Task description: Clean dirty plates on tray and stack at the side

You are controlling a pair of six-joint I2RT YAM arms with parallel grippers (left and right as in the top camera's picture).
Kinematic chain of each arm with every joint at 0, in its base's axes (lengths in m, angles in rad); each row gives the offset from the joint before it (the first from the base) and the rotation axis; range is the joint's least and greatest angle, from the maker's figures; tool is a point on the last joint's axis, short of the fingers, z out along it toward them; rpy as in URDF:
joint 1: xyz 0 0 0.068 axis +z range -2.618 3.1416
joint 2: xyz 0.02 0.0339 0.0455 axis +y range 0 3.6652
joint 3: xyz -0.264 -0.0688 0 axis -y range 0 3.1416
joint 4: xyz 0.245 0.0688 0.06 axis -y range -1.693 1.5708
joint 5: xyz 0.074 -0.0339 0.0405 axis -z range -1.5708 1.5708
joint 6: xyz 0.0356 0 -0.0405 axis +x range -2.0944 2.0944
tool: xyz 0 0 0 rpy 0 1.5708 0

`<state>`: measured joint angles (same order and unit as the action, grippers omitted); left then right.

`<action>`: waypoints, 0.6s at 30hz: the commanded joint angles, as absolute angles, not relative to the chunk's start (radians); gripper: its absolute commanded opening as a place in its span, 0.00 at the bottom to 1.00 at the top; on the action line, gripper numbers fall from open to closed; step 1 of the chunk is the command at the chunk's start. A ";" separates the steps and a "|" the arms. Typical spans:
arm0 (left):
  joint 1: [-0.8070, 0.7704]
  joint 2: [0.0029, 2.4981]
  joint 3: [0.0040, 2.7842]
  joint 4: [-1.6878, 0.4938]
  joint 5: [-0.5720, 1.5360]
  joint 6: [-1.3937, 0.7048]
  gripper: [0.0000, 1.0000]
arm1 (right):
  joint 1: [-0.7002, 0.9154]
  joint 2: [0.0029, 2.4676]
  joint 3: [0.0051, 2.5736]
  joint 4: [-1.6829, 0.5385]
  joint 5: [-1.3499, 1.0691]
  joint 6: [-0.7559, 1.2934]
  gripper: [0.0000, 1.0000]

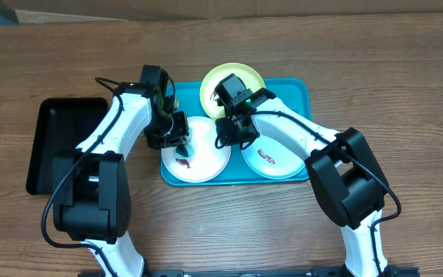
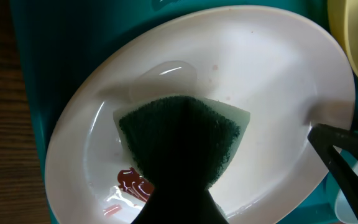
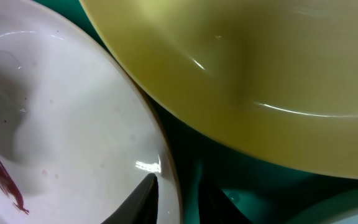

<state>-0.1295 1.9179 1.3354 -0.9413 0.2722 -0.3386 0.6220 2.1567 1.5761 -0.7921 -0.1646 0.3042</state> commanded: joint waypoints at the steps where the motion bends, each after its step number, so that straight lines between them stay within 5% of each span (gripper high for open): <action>1: -0.132 1.926 1.336 -0.937 0.289 -0.348 0.04 | 0.630 2.164 1.570 -0.780 -0.158 0.320 0.20; 9: -0.132 1.926 1.336 -0.937 0.289 -0.348 0.04 | 0.633 2.174 1.570 -0.773 -0.157 0.329 0.04; 18: -0.134 1.926 1.336 -0.932 0.289 -0.344 0.04 | 0.635 2.185 1.570 -0.772 -0.157 0.416 0.04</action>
<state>-0.1295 1.9179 1.3354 -0.9398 0.2760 -0.3386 0.6289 2.1651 1.5761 -0.7776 -0.1535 0.3611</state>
